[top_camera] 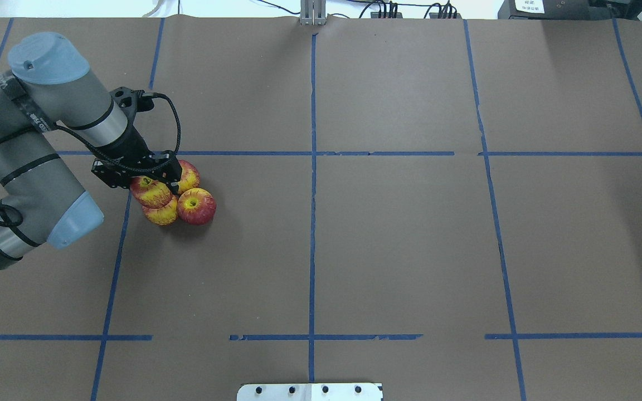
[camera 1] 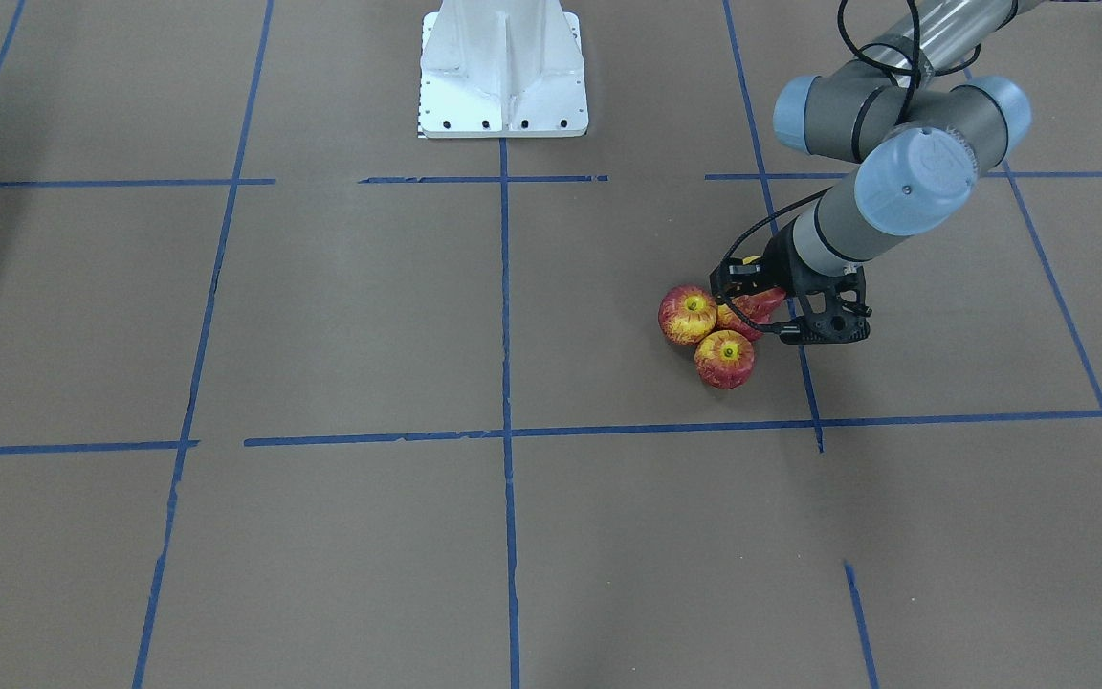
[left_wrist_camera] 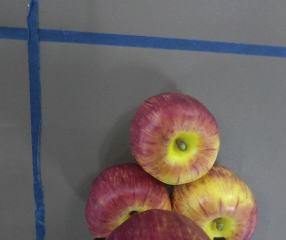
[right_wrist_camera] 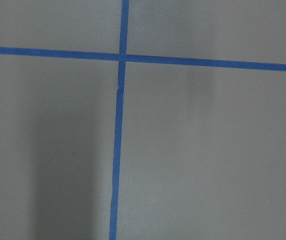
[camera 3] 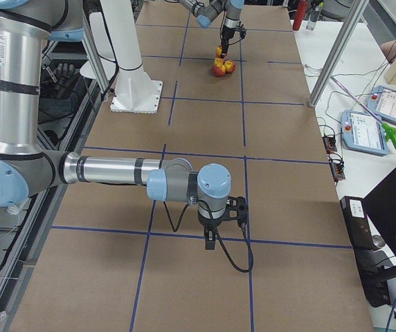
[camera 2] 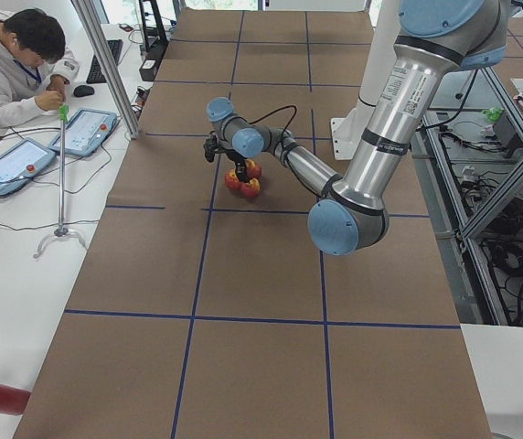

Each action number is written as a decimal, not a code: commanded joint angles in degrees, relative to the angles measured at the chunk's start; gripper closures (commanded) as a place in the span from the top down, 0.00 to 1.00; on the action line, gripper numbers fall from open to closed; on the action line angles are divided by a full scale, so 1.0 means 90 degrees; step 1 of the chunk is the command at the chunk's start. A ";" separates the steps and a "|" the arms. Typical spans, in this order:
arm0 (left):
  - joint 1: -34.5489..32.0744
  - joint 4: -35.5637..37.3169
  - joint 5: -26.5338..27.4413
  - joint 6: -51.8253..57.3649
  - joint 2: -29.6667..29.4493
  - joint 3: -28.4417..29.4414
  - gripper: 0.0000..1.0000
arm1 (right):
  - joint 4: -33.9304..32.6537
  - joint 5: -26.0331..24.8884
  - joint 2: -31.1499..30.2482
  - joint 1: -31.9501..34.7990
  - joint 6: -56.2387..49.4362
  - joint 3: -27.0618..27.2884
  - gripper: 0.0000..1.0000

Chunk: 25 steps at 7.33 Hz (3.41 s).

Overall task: Stack apples
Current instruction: 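Lift the apple and carry it over the three-apple cluster with the left gripper, then lower the apple onto the top of the cluster with the left gripper, then open the left gripper to release the apple on the cluster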

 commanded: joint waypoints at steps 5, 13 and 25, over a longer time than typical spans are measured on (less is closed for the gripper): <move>0.0213 -0.0558 0.0716 -0.0015 -0.0268 0.0348 0.00 | 0.0000 0.0000 0.0000 0.0000 0.0000 0.0000 1.00; 0.0263 -0.0559 0.0757 -0.0035 -0.0180 0.0260 0.00 | 0.0000 0.0000 0.0000 0.0000 0.0000 0.0000 1.00; -0.0378 -0.0461 0.0776 0.0033 0.0745 -0.1163 1.00 | 0.0000 0.0000 0.0000 0.0000 0.0000 0.0000 1.00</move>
